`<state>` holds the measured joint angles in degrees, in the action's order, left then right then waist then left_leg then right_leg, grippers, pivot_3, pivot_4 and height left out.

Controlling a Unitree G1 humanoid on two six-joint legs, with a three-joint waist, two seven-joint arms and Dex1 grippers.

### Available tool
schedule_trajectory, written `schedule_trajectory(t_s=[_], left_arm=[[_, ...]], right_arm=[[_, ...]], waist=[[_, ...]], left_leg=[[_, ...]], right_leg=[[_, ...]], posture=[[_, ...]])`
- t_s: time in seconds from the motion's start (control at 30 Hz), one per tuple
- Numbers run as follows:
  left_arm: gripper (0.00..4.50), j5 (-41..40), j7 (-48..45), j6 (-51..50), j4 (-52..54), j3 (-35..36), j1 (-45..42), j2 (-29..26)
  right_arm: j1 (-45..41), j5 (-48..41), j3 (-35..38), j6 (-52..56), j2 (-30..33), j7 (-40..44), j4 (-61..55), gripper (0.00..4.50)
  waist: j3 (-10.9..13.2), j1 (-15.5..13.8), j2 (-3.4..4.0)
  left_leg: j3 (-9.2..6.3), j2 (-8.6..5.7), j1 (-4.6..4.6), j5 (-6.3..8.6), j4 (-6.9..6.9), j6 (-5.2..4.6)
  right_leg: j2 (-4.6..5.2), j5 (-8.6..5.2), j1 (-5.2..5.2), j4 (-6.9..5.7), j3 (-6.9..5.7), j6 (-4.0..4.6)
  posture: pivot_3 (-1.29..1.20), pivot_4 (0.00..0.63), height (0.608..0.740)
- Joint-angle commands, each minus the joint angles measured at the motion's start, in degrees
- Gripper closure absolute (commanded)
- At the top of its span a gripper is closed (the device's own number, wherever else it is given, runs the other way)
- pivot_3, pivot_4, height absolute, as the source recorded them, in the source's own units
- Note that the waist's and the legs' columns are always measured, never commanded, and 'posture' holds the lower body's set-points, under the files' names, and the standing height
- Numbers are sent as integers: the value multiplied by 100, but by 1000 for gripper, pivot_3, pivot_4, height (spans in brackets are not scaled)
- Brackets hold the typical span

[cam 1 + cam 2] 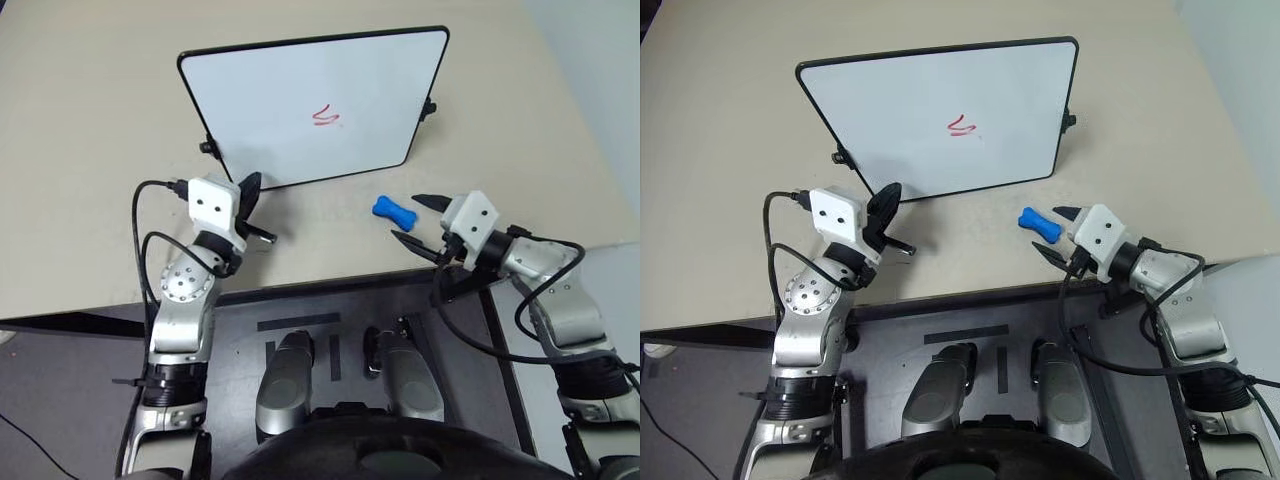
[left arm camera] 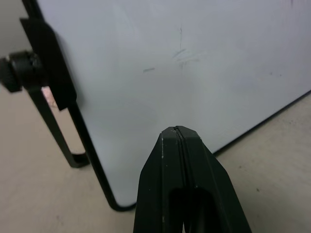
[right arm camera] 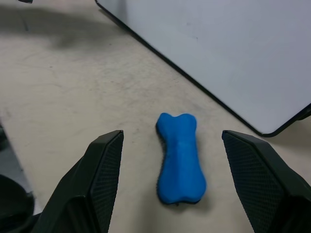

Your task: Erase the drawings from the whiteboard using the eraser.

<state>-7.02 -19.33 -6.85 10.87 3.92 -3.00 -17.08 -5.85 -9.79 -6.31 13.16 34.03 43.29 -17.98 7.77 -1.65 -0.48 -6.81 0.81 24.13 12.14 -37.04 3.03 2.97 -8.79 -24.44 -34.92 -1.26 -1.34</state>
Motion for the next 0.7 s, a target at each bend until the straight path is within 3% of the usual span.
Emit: schedule_trajectory(t_s=[0.03,0.7], left_arm=[[4500,-27,43,-65,388,88,29,-60],[4500,-6,157,7,700,131,438,1]], right_arm=[[7,-197,180,75,51,72,-292,1080],[-239,-398,122,208,34,275,-67,1080]], waist=[[0,0,0],[0,0,0]], left_leg=[[0,0,0,0,0,0],[0,0,-1,1,0,0]], right_leg=[[0,0,0,0,0,0],[-4,-2,0,0,5,-1]], posture=[[0,150,740],[0,150,740]])
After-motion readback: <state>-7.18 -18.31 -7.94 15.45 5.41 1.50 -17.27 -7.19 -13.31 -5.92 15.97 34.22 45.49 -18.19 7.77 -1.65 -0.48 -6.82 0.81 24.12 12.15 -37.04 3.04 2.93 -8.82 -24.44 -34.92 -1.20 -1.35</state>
